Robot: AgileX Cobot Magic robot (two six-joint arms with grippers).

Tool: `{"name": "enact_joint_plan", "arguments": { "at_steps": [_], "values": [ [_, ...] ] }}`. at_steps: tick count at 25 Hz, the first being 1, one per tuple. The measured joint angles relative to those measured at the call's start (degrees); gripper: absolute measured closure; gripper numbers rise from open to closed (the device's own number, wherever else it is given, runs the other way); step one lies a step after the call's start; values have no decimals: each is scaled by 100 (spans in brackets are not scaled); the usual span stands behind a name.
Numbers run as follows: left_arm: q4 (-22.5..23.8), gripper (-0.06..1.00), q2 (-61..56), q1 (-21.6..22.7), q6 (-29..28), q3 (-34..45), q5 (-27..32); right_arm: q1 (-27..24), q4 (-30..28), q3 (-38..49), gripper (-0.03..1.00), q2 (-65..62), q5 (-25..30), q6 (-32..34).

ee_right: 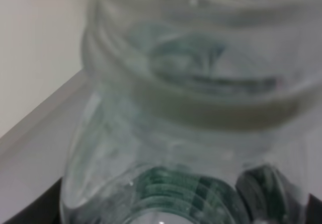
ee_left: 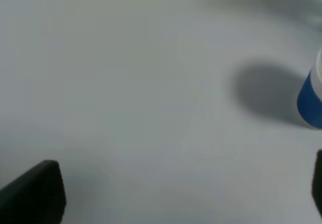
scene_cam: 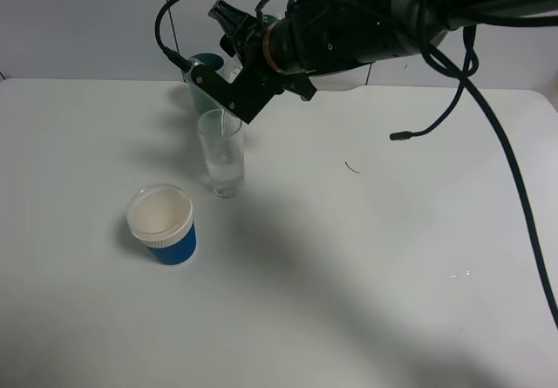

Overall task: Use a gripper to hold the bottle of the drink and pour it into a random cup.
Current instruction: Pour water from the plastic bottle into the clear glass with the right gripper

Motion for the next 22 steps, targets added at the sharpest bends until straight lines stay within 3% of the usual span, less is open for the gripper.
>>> {"name": "enact_joint_plan", "arguments": {
  "at_steps": [22],
  "values": [
    [0, -5, 0, 0, 0, 0, 0, 0, -16, 0, 41, 0, -29, -247]
  ]
}}
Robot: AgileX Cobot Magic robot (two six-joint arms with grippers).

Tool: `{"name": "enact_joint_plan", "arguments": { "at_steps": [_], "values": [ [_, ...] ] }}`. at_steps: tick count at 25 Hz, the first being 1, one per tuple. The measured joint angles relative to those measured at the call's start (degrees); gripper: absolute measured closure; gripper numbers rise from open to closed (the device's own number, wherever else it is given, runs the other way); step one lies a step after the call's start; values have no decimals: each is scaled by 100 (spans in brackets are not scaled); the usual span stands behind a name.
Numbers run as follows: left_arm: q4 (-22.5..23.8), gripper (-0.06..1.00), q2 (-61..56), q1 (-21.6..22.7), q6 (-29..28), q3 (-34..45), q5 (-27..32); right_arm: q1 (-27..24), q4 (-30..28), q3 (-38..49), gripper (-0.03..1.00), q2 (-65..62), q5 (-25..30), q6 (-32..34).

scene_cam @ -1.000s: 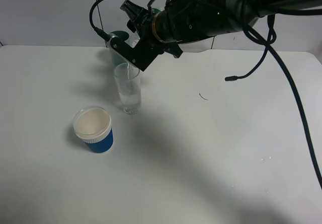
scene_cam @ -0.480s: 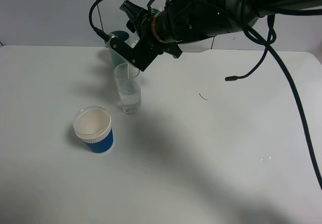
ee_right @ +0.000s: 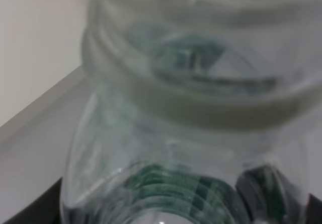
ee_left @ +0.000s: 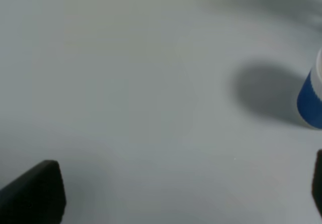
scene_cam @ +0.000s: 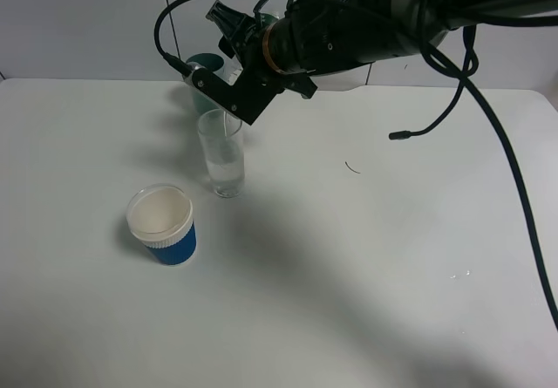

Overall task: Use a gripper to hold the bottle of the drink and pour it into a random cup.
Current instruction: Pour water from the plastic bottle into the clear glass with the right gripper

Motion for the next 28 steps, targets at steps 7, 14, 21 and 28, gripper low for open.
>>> {"name": "enact_joint_plan", "arguments": {
  "at_steps": [7, 14, 21, 28],
  "values": [
    [0, -5, 0, 0, 0, 0, 0, 0, -4, 0, 41, 0, -78, -10],
    [0, -5, 0, 0, 0, 0, 0, 0, -24, -55, 41, 0, -93, -114],
    [0, -5, 0, 0, 0, 0, 0, 0, -29, -59, 41, 0, -99, -205],
    [0, -5, 0, 0, 0, 0, 0, 0, -29, -59, 41, 0, -120, -210]
  ]
}}
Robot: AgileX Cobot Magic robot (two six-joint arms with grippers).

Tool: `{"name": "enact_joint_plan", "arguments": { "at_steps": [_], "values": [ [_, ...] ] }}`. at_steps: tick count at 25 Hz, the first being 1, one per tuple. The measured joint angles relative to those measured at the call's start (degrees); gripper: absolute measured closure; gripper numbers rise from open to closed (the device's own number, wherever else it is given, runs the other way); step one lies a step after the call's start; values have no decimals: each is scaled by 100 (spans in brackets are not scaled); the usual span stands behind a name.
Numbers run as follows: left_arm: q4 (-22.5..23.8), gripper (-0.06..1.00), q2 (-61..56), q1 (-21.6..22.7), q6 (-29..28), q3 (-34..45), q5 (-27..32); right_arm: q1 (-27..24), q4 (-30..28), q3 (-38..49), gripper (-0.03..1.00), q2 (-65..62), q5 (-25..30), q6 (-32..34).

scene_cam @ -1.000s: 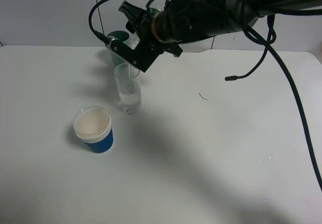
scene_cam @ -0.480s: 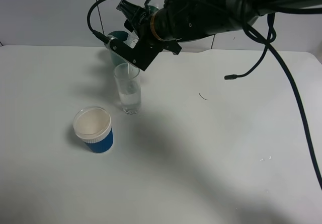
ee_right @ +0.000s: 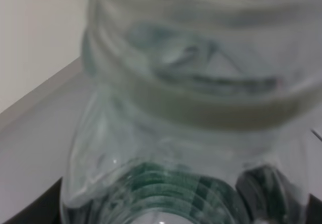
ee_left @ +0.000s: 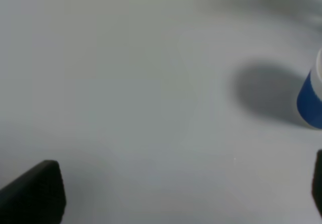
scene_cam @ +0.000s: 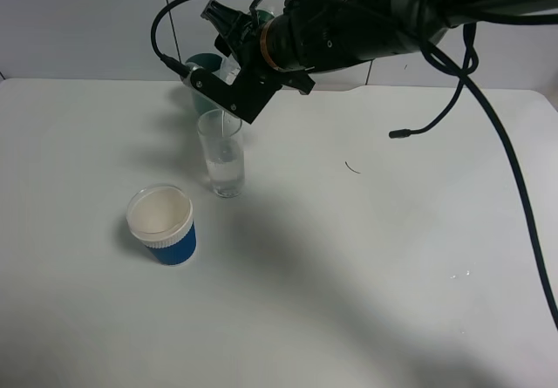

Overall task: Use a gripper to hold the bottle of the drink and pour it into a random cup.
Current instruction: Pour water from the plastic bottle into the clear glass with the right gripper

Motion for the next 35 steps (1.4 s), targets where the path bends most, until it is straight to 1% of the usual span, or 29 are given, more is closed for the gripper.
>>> {"name": "enact_joint_plan", "arguments": {
  "at_steps": [6, 27, 35],
  "values": [
    [0, -5, 0, 0, 0, 0, 0, 0, -39, 0, 41, 0, 0, -13],
    [0, -5, 0, 0, 0, 0, 0, 34, -39, 0, 41, 0, -68, -493],
    [0, -5, 0, 0, 0, 0, 0, 34, -69, 0, 41, 0, -68, -510]
  ]
}}
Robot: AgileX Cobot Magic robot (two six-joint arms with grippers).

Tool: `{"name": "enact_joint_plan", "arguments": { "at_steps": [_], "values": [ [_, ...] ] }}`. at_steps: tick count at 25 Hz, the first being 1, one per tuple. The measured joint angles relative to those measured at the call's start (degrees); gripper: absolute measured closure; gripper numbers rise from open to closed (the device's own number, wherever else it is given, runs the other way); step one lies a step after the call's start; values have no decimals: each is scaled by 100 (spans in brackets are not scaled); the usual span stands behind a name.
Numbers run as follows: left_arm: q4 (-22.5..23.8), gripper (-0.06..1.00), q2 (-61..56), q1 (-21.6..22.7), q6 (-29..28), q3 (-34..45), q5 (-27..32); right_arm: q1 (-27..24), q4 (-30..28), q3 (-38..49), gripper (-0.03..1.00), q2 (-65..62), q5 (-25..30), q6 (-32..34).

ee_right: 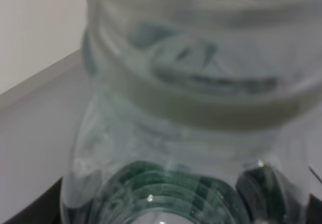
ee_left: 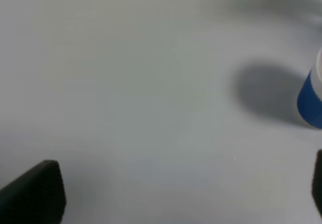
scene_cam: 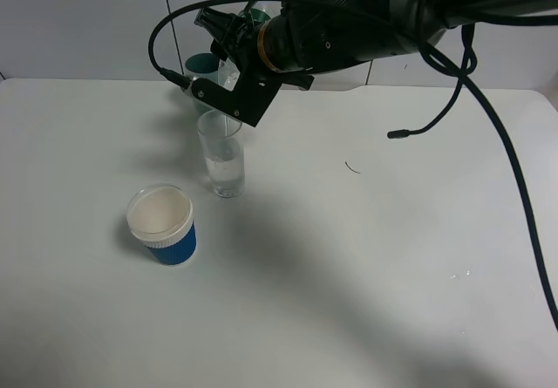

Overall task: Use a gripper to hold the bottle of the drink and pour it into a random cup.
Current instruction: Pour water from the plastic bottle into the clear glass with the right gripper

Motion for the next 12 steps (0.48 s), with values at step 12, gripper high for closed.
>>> {"name": "enact_joint_plan", "arguments": {
  "at_steps": [12],
  "values": [
    [0, -5, 0, 0, 0, 0, 0, 0, 73, 0, 41, 0, -92, 170]
  ]
}}
